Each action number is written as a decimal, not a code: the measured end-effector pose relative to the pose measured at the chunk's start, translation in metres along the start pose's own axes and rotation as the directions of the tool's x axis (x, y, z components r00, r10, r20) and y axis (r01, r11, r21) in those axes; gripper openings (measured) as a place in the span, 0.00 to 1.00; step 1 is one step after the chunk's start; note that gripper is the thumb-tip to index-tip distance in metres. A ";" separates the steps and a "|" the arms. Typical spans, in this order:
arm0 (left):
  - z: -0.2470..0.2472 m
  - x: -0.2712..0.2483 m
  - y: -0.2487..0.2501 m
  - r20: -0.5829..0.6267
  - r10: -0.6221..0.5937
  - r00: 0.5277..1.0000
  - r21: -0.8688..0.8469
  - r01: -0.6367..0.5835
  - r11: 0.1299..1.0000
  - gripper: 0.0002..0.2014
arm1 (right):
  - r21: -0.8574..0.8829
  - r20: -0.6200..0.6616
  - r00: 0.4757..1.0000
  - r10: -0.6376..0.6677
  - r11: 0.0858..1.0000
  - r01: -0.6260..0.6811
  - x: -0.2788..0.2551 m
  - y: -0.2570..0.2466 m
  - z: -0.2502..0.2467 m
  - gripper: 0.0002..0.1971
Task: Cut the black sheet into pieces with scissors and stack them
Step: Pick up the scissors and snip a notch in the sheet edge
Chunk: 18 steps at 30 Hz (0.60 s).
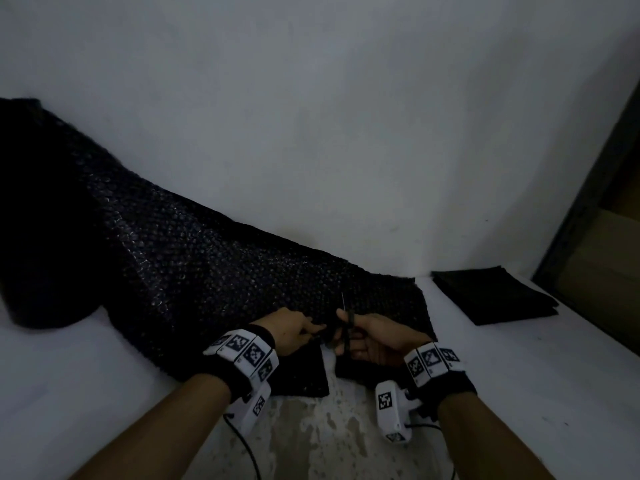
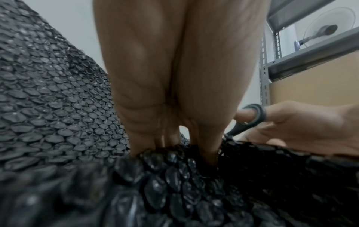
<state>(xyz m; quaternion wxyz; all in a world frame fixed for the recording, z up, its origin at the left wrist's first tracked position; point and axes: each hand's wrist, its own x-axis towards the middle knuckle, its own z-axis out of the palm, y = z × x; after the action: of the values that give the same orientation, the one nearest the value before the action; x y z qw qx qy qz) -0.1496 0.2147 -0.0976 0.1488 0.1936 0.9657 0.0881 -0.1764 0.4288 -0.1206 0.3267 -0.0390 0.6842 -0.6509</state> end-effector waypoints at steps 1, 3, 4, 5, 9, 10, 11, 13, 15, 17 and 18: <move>0.002 -0.001 -0.001 -0.006 0.006 1.000 -0.002 -0.006 1.000 0.22 | -0.003 0.002 1.000 0.006 1.000 -0.006 -0.001 0.000 0.000 0.22; 0.006 -0.002 -0.002 -0.027 0.020 0.999 -0.007 -0.020 1.000 0.22 | -0.010 0.004 1.000 0.008 1.000 -0.008 -0.001 0.000 0.001 0.23; 0.007 -0.004 -0.003 -0.034 0.024 0.999 -0.015 -0.024 1.000 0.22 | -0.008 0.000 1.000 0.007 1.000 -0.007 -0.001 0.000 0.001 0.23; 0.008 -0.006 -0.003 -0.036 0.023 0.999 -0.028 -0.024 0.999 0.22 | -0.004 -0.005 1.000 0.007 1.000 -0.008 -0.001 0.000 0.001 0.23; 0.008 -0.017 0.000 -0.076 0.044 0.996 -0.092 -0.051 0.994 0.22 | -0.019 -0.038 0.999 0.020 1.000 -0.021 -0.001 -0.005 0.002 0.23; 0.008 -0.019 0.000 -0.089 0.055 0.994 -0.103 -0.064 0.993 0.21 | -0.018 -0.038 0.999 0.019 1.000 -0.020 -0.001 -0.006 0.003 0.23; 0.008 -0.021 0.001 -0.097 0.059 0.994 -0.110 -0.069 0.991 0.21 | -0.011 -0.038 0.999 0.018 1.000 -0.018 0.000 -0.007 0.003 0.23; 0.009 -0.023 0.000 -0.098 0.058 0.993 -0.113 -0.069 0.991 0.21 | 0.007 -0.050 0.999 0.007 1.000 -0.006 0.002 -0.007 0.005 0.22; 0.010 -0.024 0.000 -0.088 0.056 0.995 -0.119 -0.066 0.991 0.21 | 0.026 -0.078 0.997 -0.006 1.000 0.008 0.004 -0.003 0.004 0.21; 0.011 -0.025 0.001 -0.076 0.068 0.995 -0.125 -0.077 0.989 0.21 | 0.030 -0.083 0.996 -0.017 0.999 0.020 0.006 0.000 0.003 0.23; 0.011 -0.026 0.002 -0.073 0.075 0.994 -0.119 -0.084 0.989 0.21 | 0.029 -0.075 0.997 -0.024 0.999 0.026 0.006 0.001 0.003 0.24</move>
<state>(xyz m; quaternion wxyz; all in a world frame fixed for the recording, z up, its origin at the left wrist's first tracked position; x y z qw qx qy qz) -0.1224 0.2077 -0.1006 0.1236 0.2193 0.9546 0.1595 -0.1788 0.4233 -0.1239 0.2930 -0.0183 0.6858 -0.6660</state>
